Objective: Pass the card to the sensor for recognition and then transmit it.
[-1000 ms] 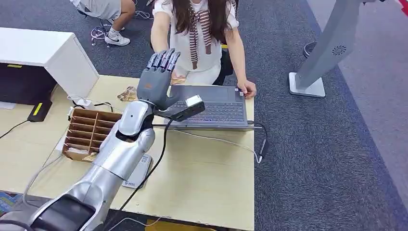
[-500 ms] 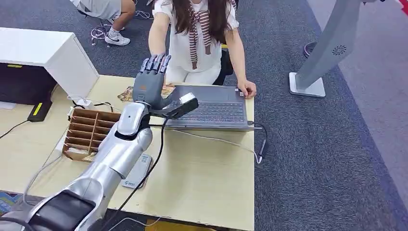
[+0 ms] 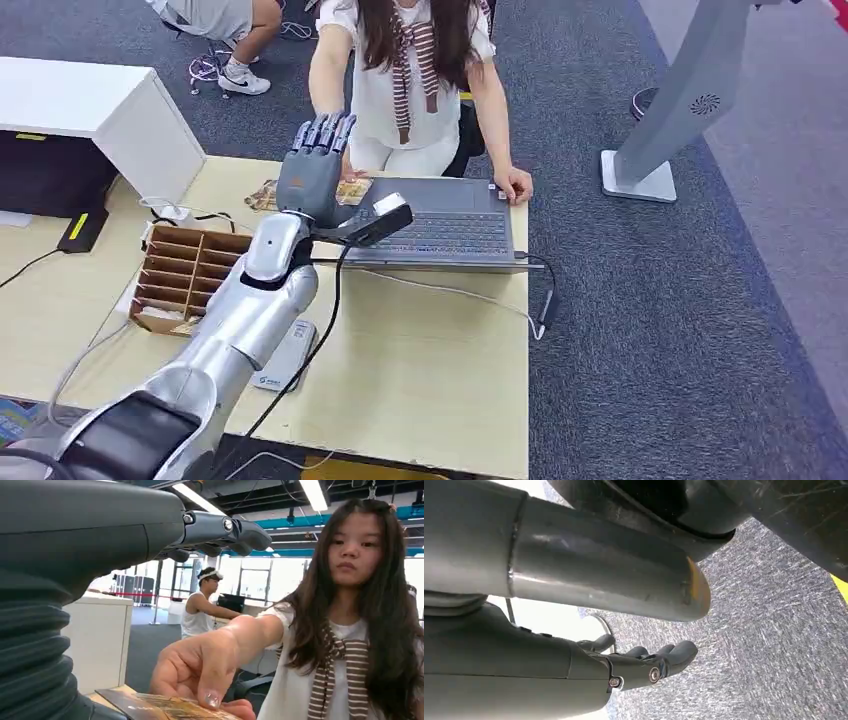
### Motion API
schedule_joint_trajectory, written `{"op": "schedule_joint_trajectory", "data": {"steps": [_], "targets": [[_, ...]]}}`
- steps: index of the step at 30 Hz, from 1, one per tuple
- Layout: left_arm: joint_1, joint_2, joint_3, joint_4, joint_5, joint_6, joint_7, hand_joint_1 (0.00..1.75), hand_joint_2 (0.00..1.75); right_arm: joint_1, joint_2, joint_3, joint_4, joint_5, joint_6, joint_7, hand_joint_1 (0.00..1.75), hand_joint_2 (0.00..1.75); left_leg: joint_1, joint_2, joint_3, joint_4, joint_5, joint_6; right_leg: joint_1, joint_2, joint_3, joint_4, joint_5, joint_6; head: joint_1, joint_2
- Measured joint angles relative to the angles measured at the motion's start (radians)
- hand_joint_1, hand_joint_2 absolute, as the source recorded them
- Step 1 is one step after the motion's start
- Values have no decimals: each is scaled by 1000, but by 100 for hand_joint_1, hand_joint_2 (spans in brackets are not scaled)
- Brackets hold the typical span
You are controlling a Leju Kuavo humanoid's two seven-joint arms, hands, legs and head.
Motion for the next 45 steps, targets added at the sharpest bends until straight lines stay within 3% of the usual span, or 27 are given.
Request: {"op": "schedule_joint_trajectory", "data": {"steps": [3, 4, 15, 30, 37, 45], "targets": [[-3, -5, 0, 10, 0, 8, 0, 0, 175, 0, 0, 3, 0, 0, 7, -5, 0, 0, 0, 0, 0, 0, 0, 0, 0, 0, 0, 0, 0, 0, 0, 0], [-3, -7, 0, 13, 0, 9, -1, 175, 175, 0, 0, 3, 0, 0, 8, -5, 0, 0, 0, 0, 0, 0, 0, 0, 0, 0, 0, 0, 0, 0, 0, 0], [-7, -25, 13, 33, 11, 61, -34, 175, 175, 0, 0, 11, 0, 8, 11, -13, 0, 0, 0, 0, 0, 0, 0, 0, 0, 0, 0, 0, 0, 0, 0, 0], [-7, -29, 14, 33, 18, 73, -40, 175, 175, 0, 0, 15, 0, 15, 11, -13, 0, 0, 0, 0, 0, 0, 0, 0, 0, 0, 0, 0, 0, 0, 0, 0], [-7, -58, 15, 35, 32, 89, -64, 175, 175, -1, 0, 29, 0, 19, 25, -23, 0, 0, 0, 0, 0, 0, 0, 0, 0, 0, 0, 0, 0, 0, 0, 0], [42, -61, 15, -62, 59, 130, -119, 175, 175, -1, 2, 29, 0, 18, 21, -23, 0, 0, 0, 0, 0, 0, 0, 0, 0, 0, 0, 0, 0, 0, 0, 0]]}}
